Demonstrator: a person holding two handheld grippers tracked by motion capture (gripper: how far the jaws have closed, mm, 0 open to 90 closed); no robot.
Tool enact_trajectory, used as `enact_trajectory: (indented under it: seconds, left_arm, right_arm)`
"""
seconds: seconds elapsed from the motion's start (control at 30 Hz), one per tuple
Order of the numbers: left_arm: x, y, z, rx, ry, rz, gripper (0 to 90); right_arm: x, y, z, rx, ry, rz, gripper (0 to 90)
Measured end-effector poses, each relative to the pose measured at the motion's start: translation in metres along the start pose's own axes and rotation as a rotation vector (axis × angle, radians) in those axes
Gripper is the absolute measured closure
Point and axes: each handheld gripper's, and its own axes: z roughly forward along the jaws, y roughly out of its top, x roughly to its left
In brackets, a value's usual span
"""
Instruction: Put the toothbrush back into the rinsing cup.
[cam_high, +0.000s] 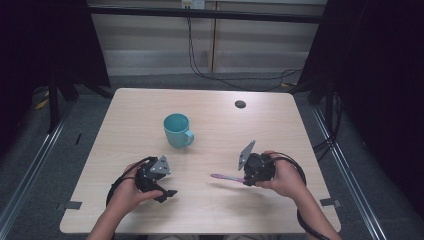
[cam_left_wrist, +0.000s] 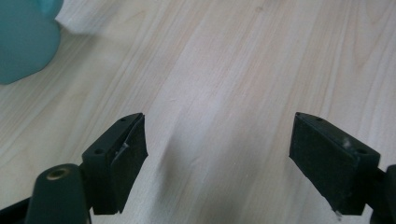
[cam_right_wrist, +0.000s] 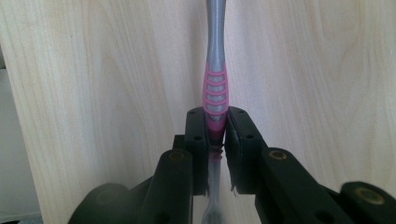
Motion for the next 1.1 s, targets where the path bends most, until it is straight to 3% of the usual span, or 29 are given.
enact_trajectory:
  seconds: [0.1, 0.5, 0.77, 1.1]
  left_arm:
    - [-0.001, 0.008, 0.001, 0.022, -0.014, 0.012, 18.5]
    - [-0.015, 0.046, -0.002, 0.048, 0.019, 0.108, 18.1]
    - [-0.019, 0.06, -0.001, 0.061, 0.025, 0.166, 21.8]
    - [-0.024, 0.073, 0.007, 0.086, 0.045, 0.222, 26.2]
  right_arm:
    - [0.0, 0.001, 0.001, 0.01, 0.002, -0.001, 80.2]
    - [-0.001, 0.012, 0.002, 0.038, 0.007, -0.012, 80.2]
    - [-0.001, 0.018, 0.0, 0.037, 0.013, -0.006, 80.2]
    - [0.0, 0.027, -0.005, 0.022, 0.005, -0.044, 80.3]
